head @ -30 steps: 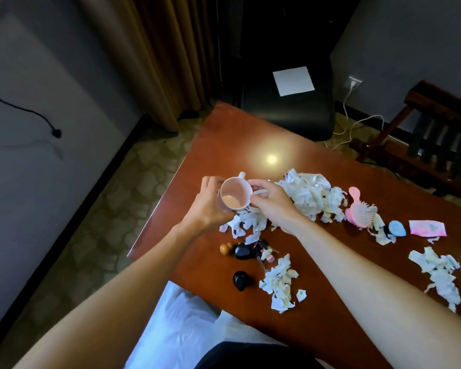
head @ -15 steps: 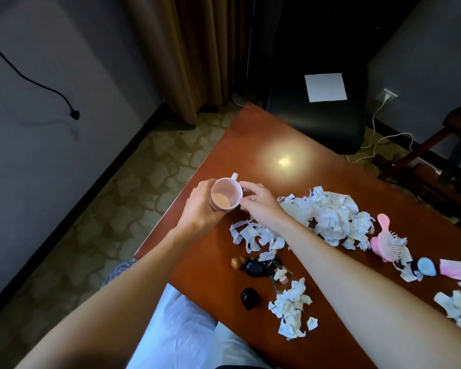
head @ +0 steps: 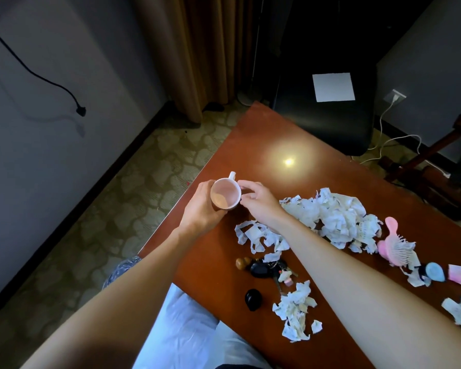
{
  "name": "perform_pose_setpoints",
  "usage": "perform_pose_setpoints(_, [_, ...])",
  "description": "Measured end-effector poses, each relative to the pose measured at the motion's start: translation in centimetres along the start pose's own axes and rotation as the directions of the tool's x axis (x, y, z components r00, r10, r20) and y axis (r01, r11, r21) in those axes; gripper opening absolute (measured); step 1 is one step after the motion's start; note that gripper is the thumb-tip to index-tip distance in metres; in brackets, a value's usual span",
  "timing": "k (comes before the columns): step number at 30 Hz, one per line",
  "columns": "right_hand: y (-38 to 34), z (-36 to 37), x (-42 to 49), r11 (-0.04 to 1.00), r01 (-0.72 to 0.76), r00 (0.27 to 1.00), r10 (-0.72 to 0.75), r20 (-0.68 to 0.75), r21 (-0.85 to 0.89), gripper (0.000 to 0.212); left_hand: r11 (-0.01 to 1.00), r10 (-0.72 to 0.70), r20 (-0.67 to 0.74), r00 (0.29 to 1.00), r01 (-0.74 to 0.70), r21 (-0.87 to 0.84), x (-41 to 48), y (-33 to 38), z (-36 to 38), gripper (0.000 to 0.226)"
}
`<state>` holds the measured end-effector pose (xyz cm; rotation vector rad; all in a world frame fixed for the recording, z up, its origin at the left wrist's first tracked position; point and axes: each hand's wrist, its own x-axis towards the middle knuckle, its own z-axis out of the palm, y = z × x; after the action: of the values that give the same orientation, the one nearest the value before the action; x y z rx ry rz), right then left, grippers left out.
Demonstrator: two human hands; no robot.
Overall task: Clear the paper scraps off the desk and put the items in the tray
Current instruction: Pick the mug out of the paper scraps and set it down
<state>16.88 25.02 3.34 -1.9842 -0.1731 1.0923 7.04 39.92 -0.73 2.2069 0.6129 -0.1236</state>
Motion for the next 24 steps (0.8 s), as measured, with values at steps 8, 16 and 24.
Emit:
perform_pose_setpoints(8, [-0.2, -0.2, -2.2, 0.999, 0.006, 1.0, -0.006, 0.021, 0.037, 0.057, 0.994, -0.104, 0.073, 0.992, 0.101, 0.035, -0.8, 0.6, 0.2, 0.099])
perform_pose_setpoints(16, [0.4, -1.3, -5.9, 0.999, 0.01, 1.0, -0.01, -0.013, 0.044, 0.059, 0.998, -0.027, -0.003, 1.0, 0.027, 0.049, -4.6, 2.7, -1.5, 0.098])
perform_pose_setpoints(24, [2.8, -3.1, -10.2, 0.996, 0.057, 0.996, -0.053, -0.073, 0.062, 0.056, 0.98, 0.133, 0.005, 0.991, -0.132, 0.148, -8.5, 6.0, -0.8, 0.075])
